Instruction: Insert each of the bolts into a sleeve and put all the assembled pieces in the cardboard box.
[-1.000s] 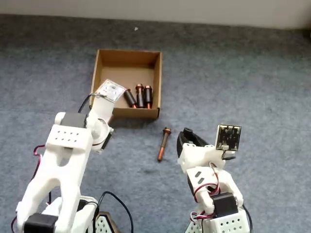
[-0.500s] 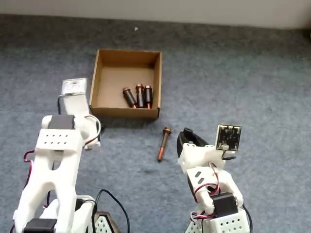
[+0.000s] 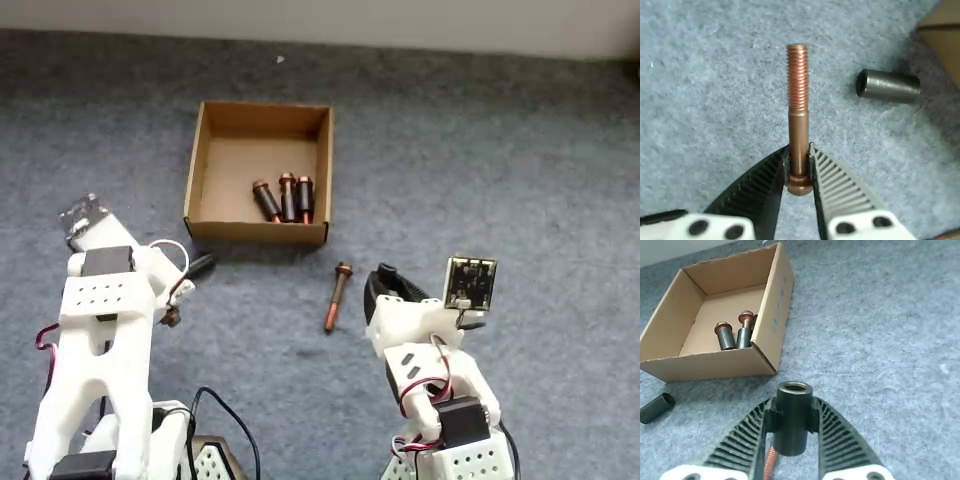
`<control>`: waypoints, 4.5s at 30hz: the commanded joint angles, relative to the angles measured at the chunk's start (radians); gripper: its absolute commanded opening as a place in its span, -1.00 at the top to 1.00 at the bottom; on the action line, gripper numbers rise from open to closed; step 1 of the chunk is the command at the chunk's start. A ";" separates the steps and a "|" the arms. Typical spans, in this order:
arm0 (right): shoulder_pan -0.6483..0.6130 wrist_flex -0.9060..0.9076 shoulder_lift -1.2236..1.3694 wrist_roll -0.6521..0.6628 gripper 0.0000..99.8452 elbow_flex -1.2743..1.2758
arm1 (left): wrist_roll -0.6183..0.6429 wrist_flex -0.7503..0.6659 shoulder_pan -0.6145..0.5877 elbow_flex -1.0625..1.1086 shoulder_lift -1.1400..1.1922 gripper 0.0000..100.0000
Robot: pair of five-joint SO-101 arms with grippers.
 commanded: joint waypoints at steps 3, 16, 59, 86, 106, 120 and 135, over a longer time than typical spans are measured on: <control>0.012 -0.022 -0.016 0.009 0.99 -0.005 | 0.377 -0.089 0.013 -0.004 -0.030 0.99; 0.012 -0.022 -0.016 0.009 0.99 -0.005 | 0.511 -0.100 0.019 0.019 -0.028 0.91; 0.013 -0.022 -0.016 0.009 0.99 -0.007 | -0.459 0.204 0.077 -0.200 -0.031 0.28; 0.013 -0.022 -0.016 0.009 0.99 -0.008 | -1.935 0.068 -0.021 -0.189 -0.019 0.31; 0.013 -0.024 -0.016 0.057 0.99 -0.008 | -2.019 -0.146 0.001 -0.154 0.222 0.75; 0.012 -0.025 -0.016 0.058 0.99 -0.008 | -2.099 0.032 0.030 -0.344 0.489 0.66; 0.012 -0.025 -0.016 0.058 0.99 -0.008 | -2.097 -0.132 0.050 -0.344 0.634 0.66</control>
